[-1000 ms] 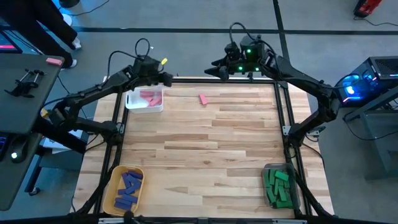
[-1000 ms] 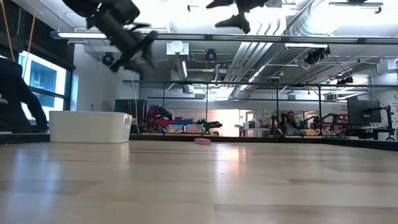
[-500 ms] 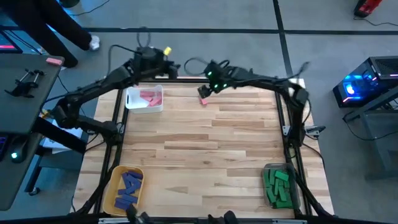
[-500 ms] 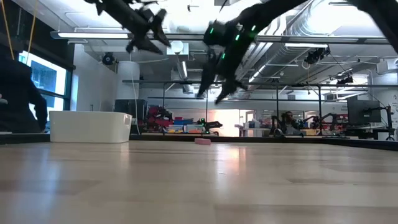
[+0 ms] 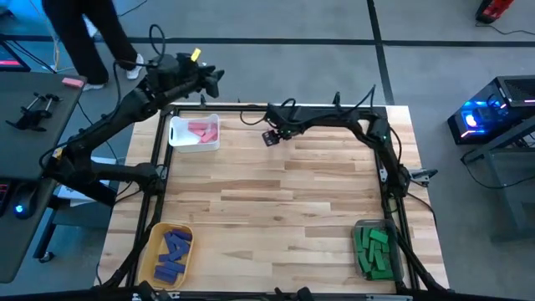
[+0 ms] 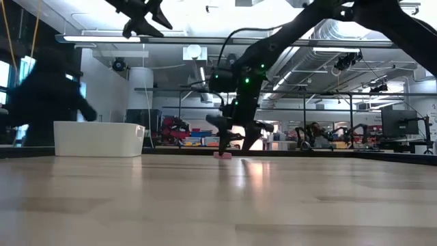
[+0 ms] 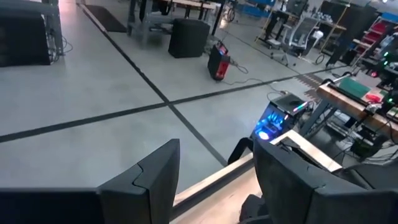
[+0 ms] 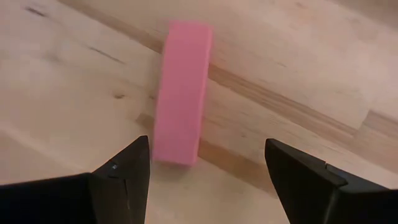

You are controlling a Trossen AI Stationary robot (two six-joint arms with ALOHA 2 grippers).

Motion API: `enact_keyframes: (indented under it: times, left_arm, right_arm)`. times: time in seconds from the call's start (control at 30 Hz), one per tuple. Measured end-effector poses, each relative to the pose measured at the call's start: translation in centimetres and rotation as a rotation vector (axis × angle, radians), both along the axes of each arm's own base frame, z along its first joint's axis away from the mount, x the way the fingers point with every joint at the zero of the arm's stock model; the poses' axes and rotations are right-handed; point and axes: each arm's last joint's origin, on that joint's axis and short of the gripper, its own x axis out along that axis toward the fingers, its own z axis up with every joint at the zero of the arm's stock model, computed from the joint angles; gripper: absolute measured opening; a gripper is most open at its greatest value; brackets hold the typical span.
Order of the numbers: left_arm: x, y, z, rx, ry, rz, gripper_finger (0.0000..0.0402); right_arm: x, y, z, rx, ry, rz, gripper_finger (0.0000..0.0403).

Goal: Sort blocks
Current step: Put the pink block into the white bin

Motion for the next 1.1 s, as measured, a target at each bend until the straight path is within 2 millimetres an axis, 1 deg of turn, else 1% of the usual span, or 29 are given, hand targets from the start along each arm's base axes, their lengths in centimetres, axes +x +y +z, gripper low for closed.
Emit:
enact_keyframes:
  times: [0.1,0.23,0.33,0.43,0.63,0.67,0.7,0.83,0.93,1.0,1.03,1.1]
  left_arm:
    - [0.0,0.0,-0.2,-0.014,0.015,-0.001,0.0191]
    - [-0.1,-0.1,-0.6,-0.040,0.044,-0.002,0.0191]
    - [-0.1,-0.1,-0.7,-0.052,0.056,-0.002,0.0191]
    - [-0.1,-0.1,-0.8,-0.054,0.060,-0.002,0.0191]
    - [-0.1,-0.1,-0.8,-0.043,0.071,-0.006,0.0191]
    - [-0.1,-0.1,-0.7,-0.042,0.071,-0.007,0.0191]
    - [-0.1,-0.2,-0.8,-0.039,0.075,-0.012,0.0191]
    - [0.0,-0.3,-0.7,-0.022,0.090,-0.075,0.0191]
    - [0.0,-0.3,-0.7,-0.012,0.099,-0.105,0.0191]
    - [0.0,-0.3,-0.7,0.000,0.110,-0.110,0.0191]
    - [0.0,-0.3,-0.7,0.003,0.112,-0.111,0.0191]
    - [0.0,-0.3,-0.7,0.002,0.111,-0.110,0.0191]
  right_arm:
    - [0.2,-0.1,-0.9,0.004,0.004,-0.033,0.0250]
    - [0.4,-0.2,-1.3,0.000,-0.005,-0.047,0.0249]
    - [0.4,-0.3,-1.4,-0.004,-0.003,-0.036,0.0233]
    - [0.3,-0.5,-1.4,-0.007,0.001,-0.023,0.0186]
    - [0.2,-0.6,-1.5,-0.001,0.017,0.050,0.0036]
    - [0.2,-0.6,-1.5,0.005,0.020,0.059,0.0020]
    - [0.1,-0.7,-1.5,0.017,0.018,0.069,0.0014]
    - [-0.1,-0.5,-1.3,0.055,0.054,0.106,0.0015]
    - [-0.6,-0.2,-0.1,0.065,0.108,0.178,0.0005]
    - [-1.0,0.0,1.3,0.051,0.130,0.216,0.0006]
    - [-1.2,-0.1,2.6,0.022,0.119,0.228,0.0005]
    - [-1.8,-0.1,6.0,-0.054,0.086,0.250,0.0003]
